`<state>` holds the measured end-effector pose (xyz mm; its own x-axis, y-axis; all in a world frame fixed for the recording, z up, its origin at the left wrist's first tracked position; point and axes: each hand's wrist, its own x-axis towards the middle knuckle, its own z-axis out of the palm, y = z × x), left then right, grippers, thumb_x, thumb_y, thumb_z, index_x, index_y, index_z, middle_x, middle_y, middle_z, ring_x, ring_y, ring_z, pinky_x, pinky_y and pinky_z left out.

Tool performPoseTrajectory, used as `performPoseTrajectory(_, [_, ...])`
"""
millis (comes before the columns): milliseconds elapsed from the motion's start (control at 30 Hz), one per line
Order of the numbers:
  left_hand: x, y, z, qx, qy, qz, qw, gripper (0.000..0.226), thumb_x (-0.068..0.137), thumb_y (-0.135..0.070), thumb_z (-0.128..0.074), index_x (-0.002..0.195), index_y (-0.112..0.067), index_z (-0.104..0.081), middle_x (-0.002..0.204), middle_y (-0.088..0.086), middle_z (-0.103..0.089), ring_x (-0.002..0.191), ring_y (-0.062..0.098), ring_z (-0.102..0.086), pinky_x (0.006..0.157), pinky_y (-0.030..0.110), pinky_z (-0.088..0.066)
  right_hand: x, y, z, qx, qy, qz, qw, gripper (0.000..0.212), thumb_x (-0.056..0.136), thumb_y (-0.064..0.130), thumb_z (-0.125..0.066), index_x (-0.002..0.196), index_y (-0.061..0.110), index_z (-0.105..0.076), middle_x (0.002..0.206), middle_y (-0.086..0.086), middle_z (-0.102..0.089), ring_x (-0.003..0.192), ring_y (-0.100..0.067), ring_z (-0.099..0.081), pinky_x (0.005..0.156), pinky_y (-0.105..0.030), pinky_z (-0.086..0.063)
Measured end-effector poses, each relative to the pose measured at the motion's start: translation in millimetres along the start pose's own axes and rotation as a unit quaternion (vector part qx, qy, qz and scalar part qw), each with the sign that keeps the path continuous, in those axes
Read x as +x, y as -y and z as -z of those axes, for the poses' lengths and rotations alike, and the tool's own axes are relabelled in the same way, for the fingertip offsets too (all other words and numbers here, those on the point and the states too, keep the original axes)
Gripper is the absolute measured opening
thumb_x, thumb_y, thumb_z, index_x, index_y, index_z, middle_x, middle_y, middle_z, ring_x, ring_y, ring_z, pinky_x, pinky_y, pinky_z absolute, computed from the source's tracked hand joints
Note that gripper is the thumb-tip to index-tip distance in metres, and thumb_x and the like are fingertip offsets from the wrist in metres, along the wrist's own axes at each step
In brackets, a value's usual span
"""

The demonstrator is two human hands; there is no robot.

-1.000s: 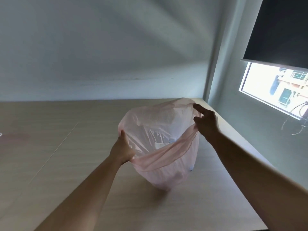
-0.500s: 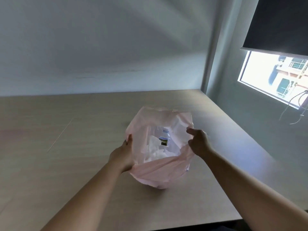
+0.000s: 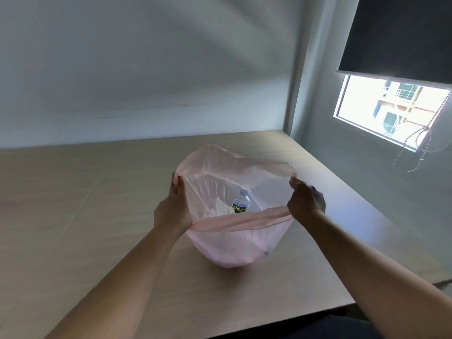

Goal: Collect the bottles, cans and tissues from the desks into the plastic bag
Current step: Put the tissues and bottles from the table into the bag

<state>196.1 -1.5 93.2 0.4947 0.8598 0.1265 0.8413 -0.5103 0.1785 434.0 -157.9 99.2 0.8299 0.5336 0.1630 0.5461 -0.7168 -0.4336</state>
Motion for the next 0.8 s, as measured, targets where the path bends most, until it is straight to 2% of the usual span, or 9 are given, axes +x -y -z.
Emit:
performPoseTrajectory(67, [-2.2,4.1,-7.5,0.010,0.021,-0.028,0.999,0.090,0.085,-0.011,-0.051,0.151,-0.017,0.010,0.160,0.004,0.000,0.103,0.037,-0.059,0.078,0.040,-0.046,-10.0,1.7,-2.4,-0.021,0.001,-0.014,1.000,0.074,0.084,-0.004,-0.044,0.147,0.030,-0.030,0.142,-0.004,-0.051,0.129,-0.031,-0.047,0.105,-0.033,-0.039])
performPoseTrajectory(167, [-9.7,14.7,-34.7,0.026,0.127,-0.073,0.989,0.094,0.083,-0.012,-0.049,0.150,-0.025,0.016,0.159,0.007,-0.007,0.106,0.034,-0.058,0.081,0.037,-0.048,-30.1,-1.6,-15.3,-0.037,0.025,-0.045,0.998,0.061,0.084,0.001,-0.045,0.138,0.031,-0.048,0.144,0.001,-0.048,0.129,-0.026,-0.048,0.107,-0.029,-0.037])
performPoseTrajectory(233, [-16.1,19.8,-50.9,0.031,0.180,-0.085,0.980,0.099,0.080,-0.013,-0.053,0.150,-0.028,0.016,0.158,0.008,-0.005,0.107,0.032,-0.059,0.080,0.035,-0.050,-44.3,-5.9,-24.9,-0.053,0.043,-0.044,0.997,0.053,0.085,0.005,-0.045,0.131,0.030,-0.054,0.147,0.005,-0.044,0.128,-0.024,-0.048,0.106,-0.028,-0.037])
performPoseTrajectory(300, [-21.4,24.1,-61.1,0.021,0.199,-0.087,0.976,0.099,0.077,-0.015,-0.054,0.150,-0.030,0.012,0.158,0.009,-0.007,0.104,0.032,-0.060,0.075,0.033,-0.049,-57.7,-8.8,-31.6,-0.075,0.063,-0.045,0.994,0.050,0.086,0.008,-0.045,0.130,0.030,-0.055,0.147,0.004,-0.043,0.128,-0.023,-0.048,0.104,-0.028,-0.039])
performPoseTrajectory(367, [-25.1,26.8,-62.8,0.003,0.185,-0.080,0.980,0.095,0.078,-0.020,-0.053,0.150,-0.033,0.007,0.157,0.007,-0.008,0.103,0.031,-0.061,0.074,0.033,-0.049,-66.5,-10.9,-33.4,-0.084,0.072,-0.053,0.993,0.049,0.087,0.010,-0.045,0.130,0.030,-0.054,0.146,0.003,-0.043,0.128,-0.023,-0.048,0.103,-0.028,-0.039])
performPoseTrajectory(433, [-28.8,27.8,-58.7,-0.010,0.161,-0.069,0.985,0.092,0.081,-0.025,-0.055,0.149,-0.037,0.005,0.159,0.006,-0.001,0.109,0.031,-0.059,0.080,0.034,-0.049,-69.5,-13.7,-31.8,-0.077,0.072,-0.053,0.993,0.047,0.088,0.013,-0.044,0.131,0.030,-0.053,0.149,0.004,-0.038,0.129,-0.024,-0.046,0.104,-0.029,-0.038])
performPoseTrajectory(600, [-50.1,21.3,-37.0,-0.016,0.137,-0.037,0.990,0.084,0.084,-0.033,-0.052,0.147,-0.047,0.002,0.160,0.009,0.005,0.119,0.036,-0.054,0.089,0.035,-0.047,-72.2,-16.9,-25.4,-0.024,0.093,-0.029,0.995,0.047,0.092,0.034,-0.044,0.139,0.038,-0.044,0.158,0.009,-0.020,0.137,-0.023,-0.038,0.107,-0.032,-0.034])
performPoseTrajectory(800, [-86.2,9.4,-14.8,-0.024,0.088,-0.043,0.995,0.076,0.086,-0.039,-0.053,0.145,-0.053,-0.008,0.161,0.007,-0.003,0.122,0.037,-0.053,0.094,0.039,-0.047,-81.4,-23.9,-11.3,0.008,0.053,0.018,0.998,0.041,0.094,0.037,-0.043,0.135,0.038,-0.049,0.157,0.006,-0.023,0.132,-0.029,-0.043,0.105,-0.035,-0.036])
